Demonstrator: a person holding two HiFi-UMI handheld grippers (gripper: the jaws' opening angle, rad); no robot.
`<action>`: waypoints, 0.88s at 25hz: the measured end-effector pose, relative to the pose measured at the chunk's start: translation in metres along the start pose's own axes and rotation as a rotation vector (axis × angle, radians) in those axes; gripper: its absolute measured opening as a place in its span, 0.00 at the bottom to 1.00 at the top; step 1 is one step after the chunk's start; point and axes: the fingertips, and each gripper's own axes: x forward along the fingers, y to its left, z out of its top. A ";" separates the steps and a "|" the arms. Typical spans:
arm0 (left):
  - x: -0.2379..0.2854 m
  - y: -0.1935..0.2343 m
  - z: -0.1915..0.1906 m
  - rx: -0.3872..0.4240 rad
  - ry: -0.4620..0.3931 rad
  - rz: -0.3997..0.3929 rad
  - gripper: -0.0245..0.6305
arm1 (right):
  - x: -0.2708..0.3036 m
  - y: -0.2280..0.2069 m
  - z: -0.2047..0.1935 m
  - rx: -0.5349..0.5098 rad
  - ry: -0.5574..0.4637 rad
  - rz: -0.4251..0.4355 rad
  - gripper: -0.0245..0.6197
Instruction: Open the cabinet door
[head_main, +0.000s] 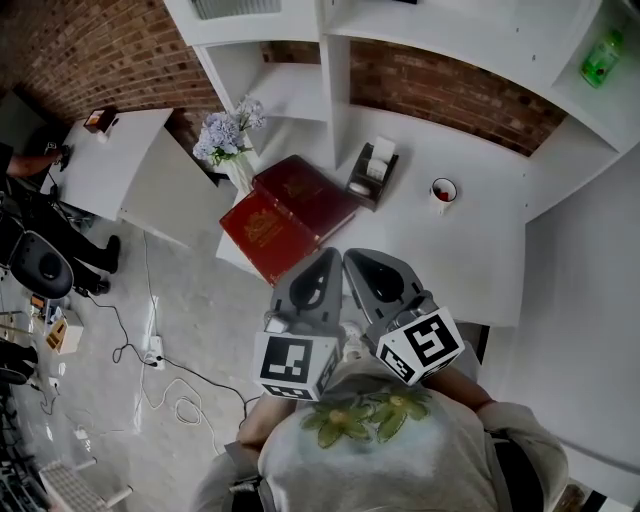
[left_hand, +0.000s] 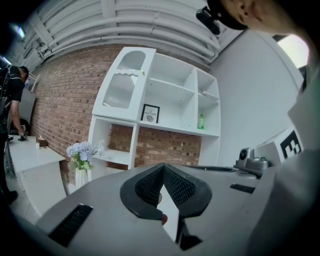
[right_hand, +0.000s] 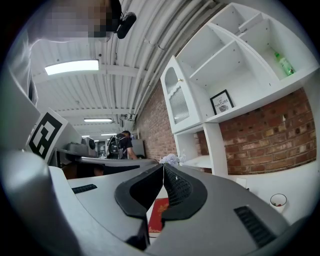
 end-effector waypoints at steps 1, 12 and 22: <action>0.004 0.002 0.001 -0.001 -0.002 0.005 0.05 | 0.003 -0.003 0.001 -0.001 -0.001 0.005 0.07; 0.029 0.019 0.009 -0.003 -0.009 0.046 0.05 | 0.027 -0.019 0.007 -0.008 -0.007 0.105 0.08; 0.049 0.046 0.022 -0.008 -0.009 0.028 0.05 | 0.060 -0.027 0.015 0.000 -0.023 0.124 0.08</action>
